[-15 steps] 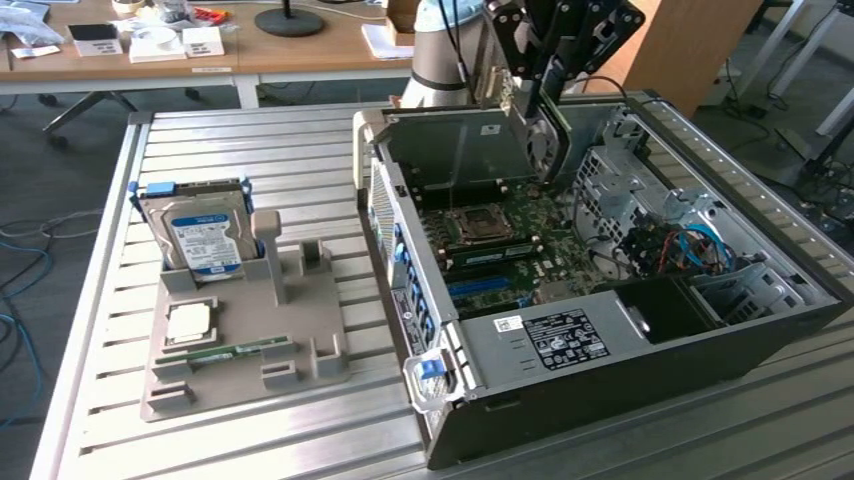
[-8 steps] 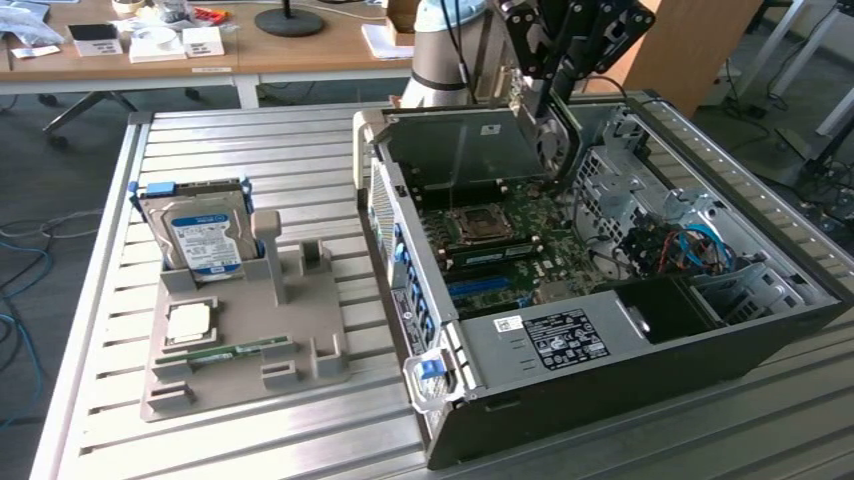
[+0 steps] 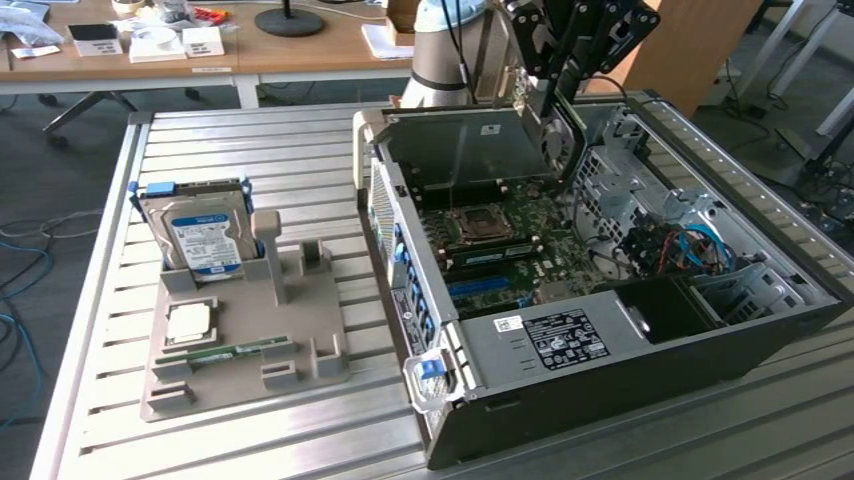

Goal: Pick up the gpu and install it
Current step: 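Pick up the gpu and move the gpu toward the slot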

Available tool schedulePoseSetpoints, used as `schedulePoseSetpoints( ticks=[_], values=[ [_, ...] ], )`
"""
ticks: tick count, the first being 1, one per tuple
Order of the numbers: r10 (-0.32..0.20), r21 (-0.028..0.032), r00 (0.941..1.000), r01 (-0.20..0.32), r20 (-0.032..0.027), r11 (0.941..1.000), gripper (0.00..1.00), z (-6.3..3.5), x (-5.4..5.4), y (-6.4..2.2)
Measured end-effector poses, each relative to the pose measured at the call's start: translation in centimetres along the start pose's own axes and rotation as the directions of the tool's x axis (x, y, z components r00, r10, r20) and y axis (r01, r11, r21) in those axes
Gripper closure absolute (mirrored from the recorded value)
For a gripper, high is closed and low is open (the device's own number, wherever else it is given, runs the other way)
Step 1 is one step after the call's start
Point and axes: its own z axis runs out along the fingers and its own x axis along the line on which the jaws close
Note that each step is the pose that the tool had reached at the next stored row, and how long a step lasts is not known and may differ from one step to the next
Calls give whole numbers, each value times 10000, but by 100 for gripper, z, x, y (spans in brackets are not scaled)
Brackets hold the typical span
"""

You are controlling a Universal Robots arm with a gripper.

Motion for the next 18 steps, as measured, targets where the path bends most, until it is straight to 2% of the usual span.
schedulePoseSetpoints(
  ticks=[18],
  values=[
    [0, 0, 10000, 0, 0, 10000, 73, 2, -80, 5]
  ],
)
